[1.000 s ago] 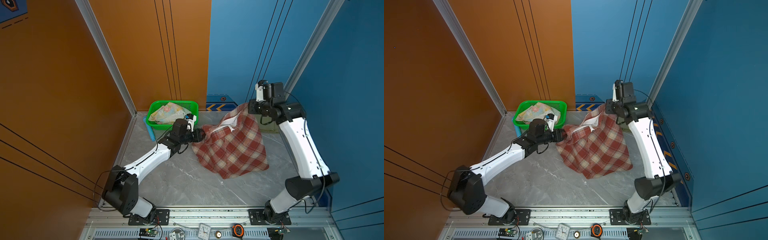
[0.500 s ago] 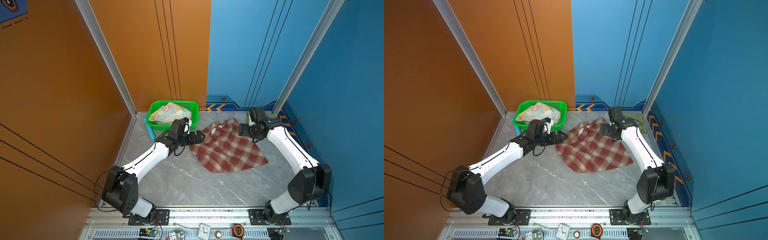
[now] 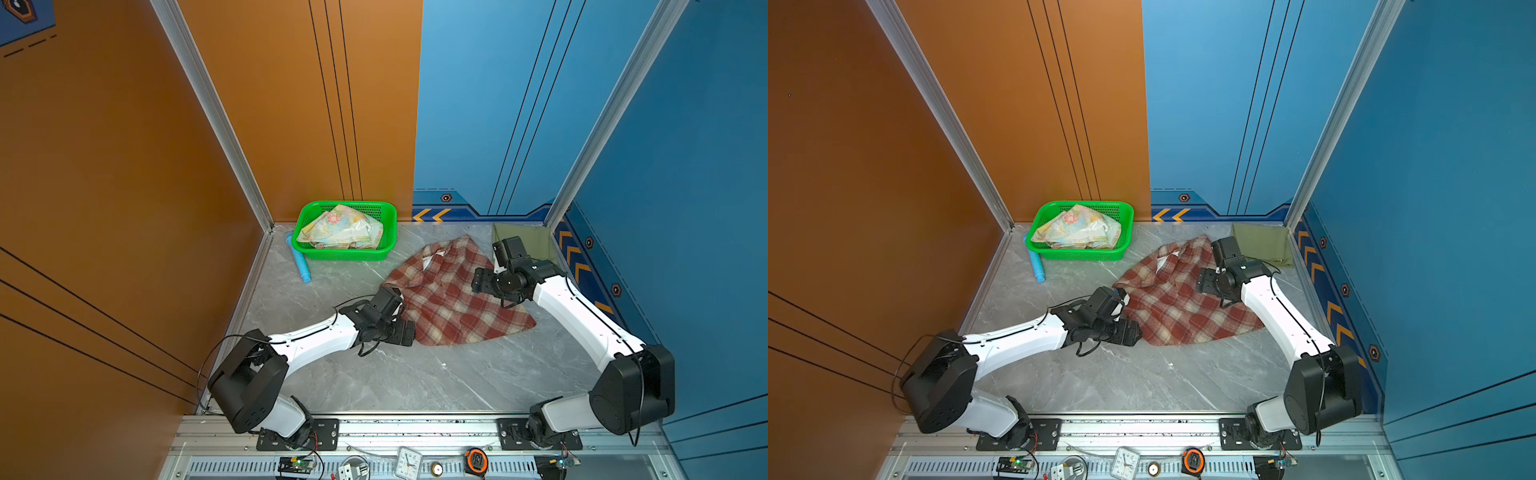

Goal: Fold and stack the skirts

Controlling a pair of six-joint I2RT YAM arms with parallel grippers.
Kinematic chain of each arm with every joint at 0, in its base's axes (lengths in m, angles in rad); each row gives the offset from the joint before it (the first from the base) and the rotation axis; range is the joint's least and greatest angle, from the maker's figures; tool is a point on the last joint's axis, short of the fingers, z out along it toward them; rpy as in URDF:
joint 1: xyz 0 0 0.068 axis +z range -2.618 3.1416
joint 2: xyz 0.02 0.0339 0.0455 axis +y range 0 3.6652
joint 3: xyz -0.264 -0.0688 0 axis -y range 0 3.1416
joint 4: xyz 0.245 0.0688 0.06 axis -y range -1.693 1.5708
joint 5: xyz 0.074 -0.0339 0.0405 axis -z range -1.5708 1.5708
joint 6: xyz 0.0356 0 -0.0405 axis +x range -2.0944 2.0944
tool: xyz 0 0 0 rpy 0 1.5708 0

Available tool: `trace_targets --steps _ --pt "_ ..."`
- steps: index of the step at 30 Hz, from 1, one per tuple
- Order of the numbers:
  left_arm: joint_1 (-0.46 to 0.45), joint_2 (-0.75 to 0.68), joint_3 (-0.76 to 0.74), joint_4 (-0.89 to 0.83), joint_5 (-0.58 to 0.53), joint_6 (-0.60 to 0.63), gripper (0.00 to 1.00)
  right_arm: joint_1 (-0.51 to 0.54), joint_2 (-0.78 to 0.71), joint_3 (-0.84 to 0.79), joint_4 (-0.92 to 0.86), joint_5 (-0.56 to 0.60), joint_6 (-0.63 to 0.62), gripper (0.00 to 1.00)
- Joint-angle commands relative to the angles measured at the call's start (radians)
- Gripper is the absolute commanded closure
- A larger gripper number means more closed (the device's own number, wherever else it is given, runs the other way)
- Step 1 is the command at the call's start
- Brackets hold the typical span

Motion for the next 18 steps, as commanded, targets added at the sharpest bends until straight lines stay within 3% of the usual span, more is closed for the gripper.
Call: trace_targets --steps 1,4,6,9,10,18 --pt "0.001 0.079 0.04 0.13 -0.071 0.076 0.07 0.013 -0.047 -0.022 0.024 -0.014 0.008 0.12" --pt "0.001 0.16 0.071 0.196 -0.075 0.119 0.11 0.014 -0.078 -0.042 0.024 -0.013 0.007 0.12" --pt "-0.004 0.192 0.091 0.235 -0.067 0.143 0.38 0.014 -0.105 -0.057 0.024 -0.008 0.007 0.12" --pt "-0.024 0.169 0.118 0.228 -0.061 0.144 0.9 0.007 -0.145 -0.078 0.021 0.002 0.01 0.12" --pt "-0.032 0.143 0.12 0.205 -0.062 0.136 1.0 0.004 -0.153 -0.083 0.015 0.006 0.009 0.12" --pt "-0.079 -0.21 0.09 -0.108 -0.061 -0.08 1.0 -0.025 -0.178 -0.138 -0.022 0.036 0.017 0.12"
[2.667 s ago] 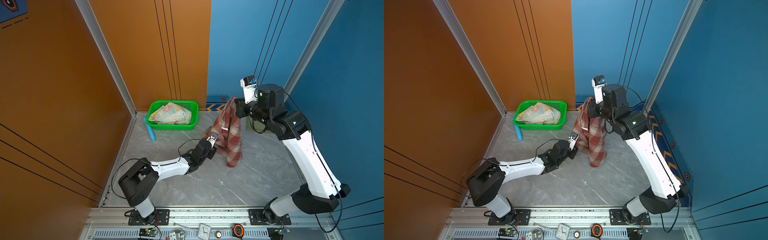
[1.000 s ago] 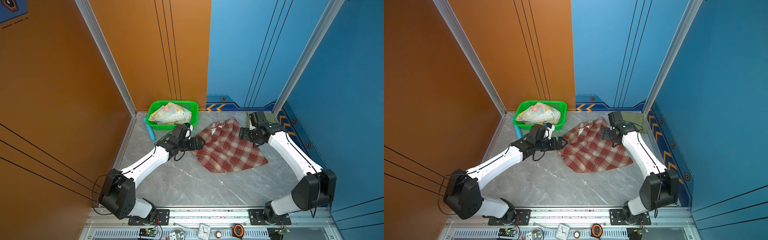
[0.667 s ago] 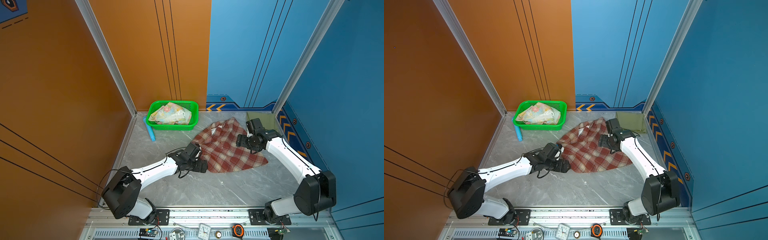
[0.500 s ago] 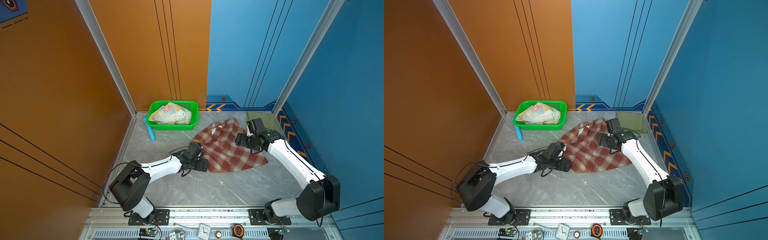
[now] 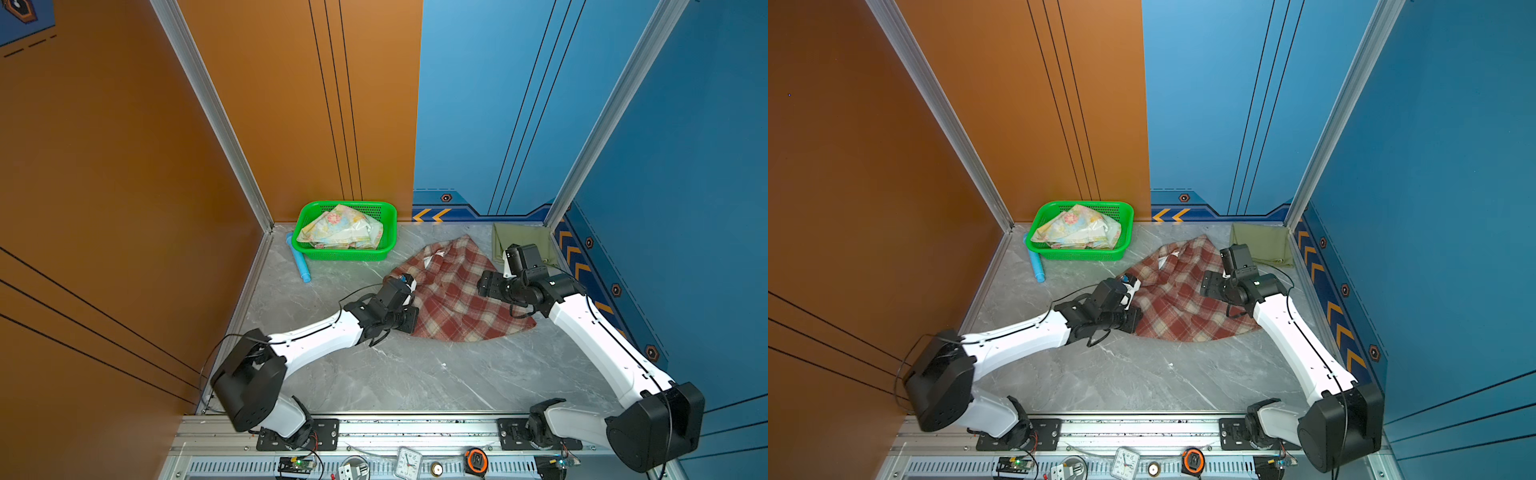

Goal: Fold and stack the skirts

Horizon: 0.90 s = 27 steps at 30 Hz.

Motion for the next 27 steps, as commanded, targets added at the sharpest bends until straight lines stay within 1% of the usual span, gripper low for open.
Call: trace_targets --steps 1,4,7,8,9,10,11,13,14,17,20,25,27 --pt "-0.012 -0.11 -0.018 -0.168 -0.014 -0.127 1.0 -0.008 -0.02 -0.054 -0.038 0.041 0.021 0.12" --pt "0.002 -0.162 -0.134 -0.188 0.0 -0.223 1.0 -0.015 -0.03 -0.106 -0.041 0.063 0.036 0.12" --pt "0.016 -0.186 -0.239 -0.192 0.016 -0.304 1.0 -0.048 -0.047 -0.161 -0.053 0.09 0.062 0.13" --pt "0.018 -0.195 -0.259 -0.199 0.018 -0.321 0.97 -0.064 -0.055 -0.182 -0.051 0.087 0.068 0.14" --pt "0.018 -0.204 -0.27 -0.211 0.016 -0.331 0.84 -0.078 -0.061 -0.199 -0.051 0.086 0.071 0.15" --pt "0.02 -0.21 -0.277 -0.234 0.011 -0.338 0.67 -0.093 -0.066 -0.216 -0.052 0.088 0.072 0.15" --pt "0.02 -0.218 -0.277 -0.261 0.004 -0.339 0.62 -0.106 -0.068 -0.229 -0.051 0.096 0.072 0.16" --pt "0.031 -0.242 -0.276 -0.312 -0.016 -0.337 0.48 -0.136 -0.065 -0.254 -0.049 0.122 0.08 0.19" --pt "0.04 -0.255 -0.277 -0.328 -0.018 -0.337 0.43 -0.155 -0.063 -0.262 -0.047 0.122 0.083 0.19" --pt "0.073 -0.29 -0.277 -0.362 -0.01 -0.33 0.34 -0.214 -0.057 -0.291 -0.008 0.128 0.105 0.23" --pt "0.084 -0.292 -0.277 -0.373 -0.001 -0.322 0.28 -0.259 -0.04 -0.304 0.035 0.15 0.118 0.25" --pt "0.086 -0.262 -0.294 -0.375 0.008 -0.32 0.2 -0.304 0.025 -0.301 0.086 0.153 0.11 0.27" --pt "0.085 -0.251 -0.299 -0.373 0.006 -0.317 0.2 -0.313 0.044 -0.306 0.105 0.166 0.103 0.27"
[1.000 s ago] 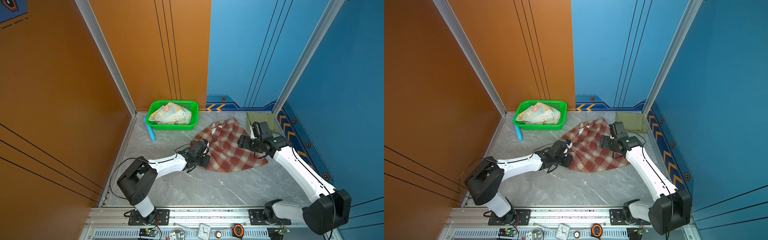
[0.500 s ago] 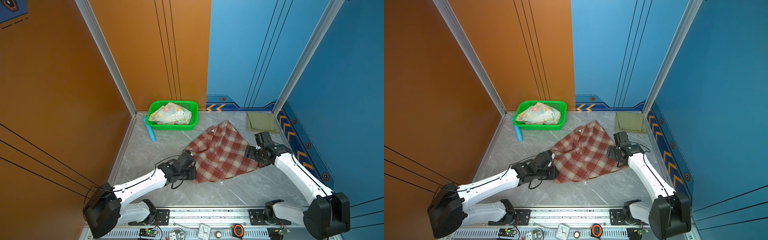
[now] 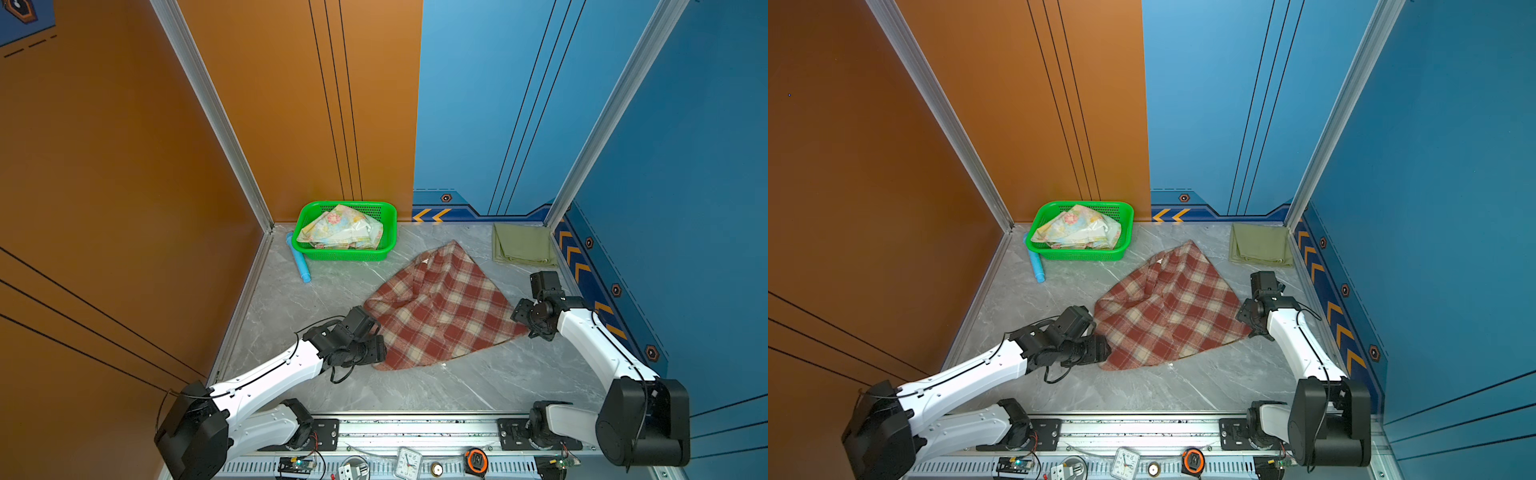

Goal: Fold and stack the skirts

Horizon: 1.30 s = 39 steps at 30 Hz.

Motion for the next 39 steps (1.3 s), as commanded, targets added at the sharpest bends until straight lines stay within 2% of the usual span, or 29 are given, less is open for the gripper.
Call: trace_targets --steps 1,9,15,16,17,18,19,20,21,22,24,29,32,35,39 --pt "0.006 0.021 -0.014 -0.034 -0.001 0.01 0.2 -0.017 0.028 -0.02 0.055 0.046 0.004 0.28" --pt "-0.01 0.123 -0.021 0.082 -0.002 0.034 0.19 -0.055 0.087 -0.047 0.152 0.028 -0.027 0.32" --pt "-0.02 0.197 -0.003 0.116 -0.001 0.062 0.2 -0.037 0.176 -0.043 0.206 -0.051 -0.031 0.37" --pt "-0.022 0.205 -0.008 0.133 0.0 0.062 0.24 -0.027 0.185 -0.045 0.212 -0.054 -0.03 0.4" --pt "-0.023 0.211 -0.014 0.153 0.003 0.059 0.33 -0.017 0.19 -0.047 0.219 -0.054 -0.028 0.44" --pt "-0.023 0.22 -0.02 0.18 0.009 0.054 0.47 -0.006 0.194 -0.049 0.229 -0.05 -0.029 0.51" --pt "-0.025 0.225 -0.019 0.198 0.012 0.047 0.64 0.001 0.195 -0.048 0.24 -0.05 -0.027 0.64" --pt "-0.029 0.222 -0.014 0.213 0.015 0.043 0.78 0.005 0.195 -0.045 0.249 -0.053 -0.027 0.83" --pt "-0.033 0.213 -0.001 0.216 0.018 0.042 0.96 0.009 0.19 -0.04 0.255 -0.051 -0.032 1.0" --pt "-0.033 0.2 0.022 0.205 0.022 0.042 1.0 0.009 0.179 -0.025 0.247 -0.032 -0.036 1.0" --pt "-0.029 0.163 0.084 0.149 0.028 0.051 1.0 0.009 0.132 0.012 0.207 0.003 -0.044 1.0" --pt "-0.017 0.047 0.276 -0.034 0.01 0.095 1.0 0.037 -0.112 0.127 0.075 0.089 -0.025 1.0" --pt "0.002 -0.012 0.398 -0.114 -0.003 0.117 1.0 0.066 -0.214 0.264 -0.045 0.153 -0.027 1.0" --pt "0.034 -0.057 0.508 -0.161 0.007 0.136 1.0 0.077 -0.268 0.419 -0.123 0.185 -0.055 1.0" --pt "0.09 -0.077 0.668 -0.194 0.039 0.166 1.0 0.078 -0.267 0.645 -0.198 0.176 -0.086 1.0"
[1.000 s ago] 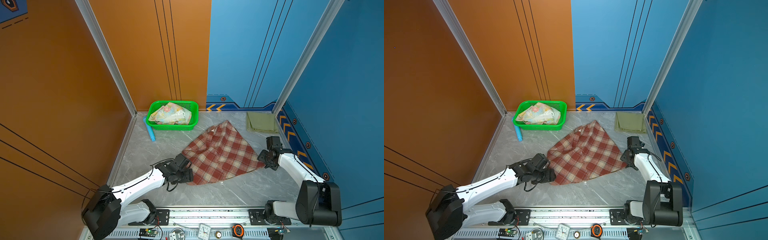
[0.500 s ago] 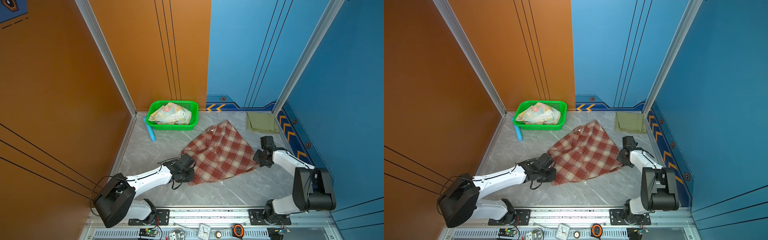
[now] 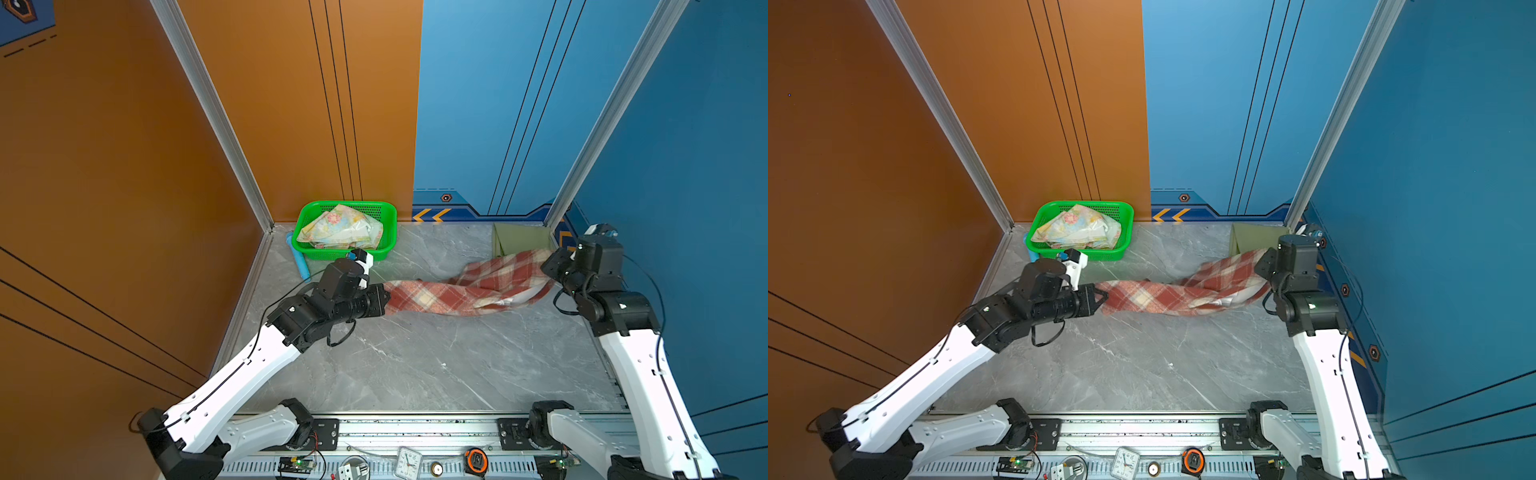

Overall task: Fold and stack the skirts
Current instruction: 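Lift the plaid skirt by its corners with both grippers and shake it out, then lay the plaid skirt flat on the table with both grippers and release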

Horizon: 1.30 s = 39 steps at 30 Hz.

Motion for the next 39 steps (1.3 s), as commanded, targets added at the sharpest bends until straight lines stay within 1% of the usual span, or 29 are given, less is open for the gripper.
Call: trace_targets --steps 1,3,6,9,13,16,19,22,24,29,30,31,32,33,34,35,36,39 --pt "0.052 -0.008 0.12 -0.082 0.031 0.054 1.0 0.003 0.014 0.143 -0.135 0.044 -0.036 1.0" --pt "0.105 0.015 0.178 -0.082 0.072 0.065 1.0 0.002 0.044 0.239 -0.154 0.016 -0.036 1.0" --pt "0.182 0.073 0.238 -0.07 0.128 0.086 1.0 0.002 0.11 0.326 -0.159 -0.026 -0.03 1.0" --pt "0.263 0.145 0.26 -0.015 0.232 0.064 1.0 0.002 0.181 0.384 -0.16 -0.058 -0.028 1.0" --pt "0.281 0.206 0.349 0.002 0.279 0.065 1.0 0.003 0.218 0.472 -0.169 -0.073 -0.028 1.0" --pt "0.288 0.214 0.41 -0.019 0.293 0.072 1.0 0.003 0.227 0.532 -0.206 -0.068 -0.041 1.0" --pt "0.282 0.187 0.406 -0.036 0.292 0.071 1.0 0.002 0.201 0.524 -0.233 -0.059 -0.046 1.0" --pt "0.256 0.114 0.317 -0.059 0.259 0.069 1.0 0.001 0.126 0.414 -0.246 -0.066 -0.036 1.0" --pt "0.231 0.05 0.211 -0.071 0.235 0.057 1.0 0.002 0.055 0.294 -0.258 -0.067 -0.021 1.0" --pt "0.144 -0.132 -0.196 -0.077 0.149 -0.035 1.0 0.003 -0.148 -0.087 -0.298 -0.114 -0.009 1.0" --pt "0.124 -0.159 -0.291 -0.074 0.135 -0.059 0.89 0.002 -0.178 -0.15 -0.31 -0.125 -0.01 0.89" --pt "0.092 -0.184 -0.36 -0.074 0.106 -0.076 0.69 0.003 -0.207 -0.212 -0.327 -0.137 -0.005 0.59" --pt "0.069 -0.203 -0.413 -0.079 0.082 -0.094 0.43 0.003 -0.23 -0.253 -0.343 -0.148 0.005 0.34" --pt "0.06 -0.219 -0.447 -0.079 0.071 -0.106 0.22 0.003 -0.244 -0.282 -0.352 -0.149 0.018 0.2" --pt "0.06 -0.23 -0.471 -0.086 0.062 -0.11 0.01 0.003 -0.254 -0.304 -0.352 -0.155 0.026 0.11" --pt "0.065 -0.232 -0.477 -0.104 0.043 -0.107 0.02 0.003 -0.256 -0.316 -0.35 -0.158 0.034 0.07" --pt "0.074 -0.226 -0.477 -0.114 0.033 -0.097 0.02 0.003 -0.249 -0.315 -0.346 -0.164 0.036 0.06" --pt "0.106 -0.173 -0.447 -0.125 0.027 -0.057 0.02 0.003 -0.199 -0.284 -0.34 -0.171 0.033 0.06"
